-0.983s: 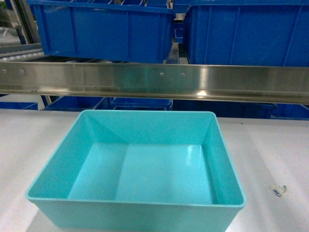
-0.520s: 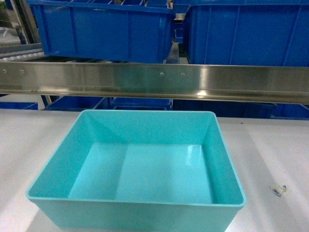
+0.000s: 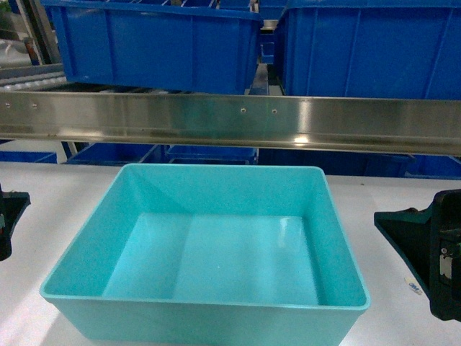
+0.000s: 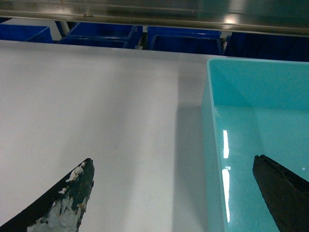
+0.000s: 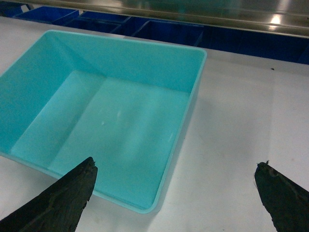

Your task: Organize blue bins on left shelf correctly

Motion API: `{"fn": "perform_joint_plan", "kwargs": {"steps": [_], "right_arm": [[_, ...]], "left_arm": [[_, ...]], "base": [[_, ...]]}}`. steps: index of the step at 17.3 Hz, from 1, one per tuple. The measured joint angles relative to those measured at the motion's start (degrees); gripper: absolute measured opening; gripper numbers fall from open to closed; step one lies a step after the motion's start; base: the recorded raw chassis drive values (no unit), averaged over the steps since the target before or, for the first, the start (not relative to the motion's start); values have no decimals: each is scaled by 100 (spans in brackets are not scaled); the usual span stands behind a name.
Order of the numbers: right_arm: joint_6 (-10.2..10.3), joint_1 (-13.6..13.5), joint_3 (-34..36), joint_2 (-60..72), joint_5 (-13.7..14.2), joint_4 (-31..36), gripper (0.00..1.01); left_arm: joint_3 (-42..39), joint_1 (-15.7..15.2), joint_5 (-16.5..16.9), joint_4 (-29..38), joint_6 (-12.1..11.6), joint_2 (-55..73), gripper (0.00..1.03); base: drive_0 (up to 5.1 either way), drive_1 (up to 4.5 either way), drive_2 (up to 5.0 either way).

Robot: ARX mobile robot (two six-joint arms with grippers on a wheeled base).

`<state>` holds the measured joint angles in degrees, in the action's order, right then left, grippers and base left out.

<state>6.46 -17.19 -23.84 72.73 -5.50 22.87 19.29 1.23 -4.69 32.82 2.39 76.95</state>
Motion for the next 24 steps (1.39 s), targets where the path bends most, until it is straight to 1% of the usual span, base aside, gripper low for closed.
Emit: {"fn": "perform_joint_plan", "kwargs": {"steps": [3,4,5,6,7,8,9,11,12,13,14,16,18,20,22,24], "right_arm": [[20,0,0,-2,0,-2,98],[44,61,-35,66,-87,-35,98],[42,116,-205,293,-256,-267,98],[-31,90,-341,437,-258,-439,98],[-157,-44,-549,605,-238,-658,98],[-352,-129,-732,752,-175,-693,98],[-505,-157,-907,911,-118,-691,98],[-603,-129,-1071,1211,-48,-649,98],[-658,-92,-1128,1434,59,-623,98],[-754,-79,-1161,1661,170,-581,98],[-866,-105,-1255,1921,293,-603,98],[-1043,-238,-1475,2190,409,-610,98],[-1228,-350,-1805,2498,426,-688,98],[-1338,-387,-1993,2730,466,-756,98],[-1388,-380,-2214,2994,533,-732,98],[-1412,-378,-2361,3182,551,-776,98]], "left_arm": [[0,17,22,-2,0,0,98],[0,20,9,11,-2,4,98],[90,61,-28,72,-4,186,98],[221,74,-72,157,-2,400,98],[396,162,-133,214,-4,603,98],[503,262,-144,260,-7,706,98],[592,358,-197,240,-4,824,98],[706,481,-223,76,28,1051,98],[741,535,-240,33,52,1161,98],[765,570,-240,-96,92,1228,98],[763,581,-262,31,140,1300,98],[804,516,-264,46,229,1405,98],[835,444,-262,22,350,1679,98],[890,407,-258,26,387,1878,98],[1067,380,-173,28,444,2140,98],[1226,496,-116,-22,446,2234,98]], "base": [[0,0,0],[0,0,0],[0,0,0],[0,0,0],[0,0,0],[0,0,0],[0,0,0],[0,0,0],[0,0,0],[0,0,0],[0,0,0],[0,0,0],[0,0,0],[0,0,0],[0,0,0],[0,0,0]]}}
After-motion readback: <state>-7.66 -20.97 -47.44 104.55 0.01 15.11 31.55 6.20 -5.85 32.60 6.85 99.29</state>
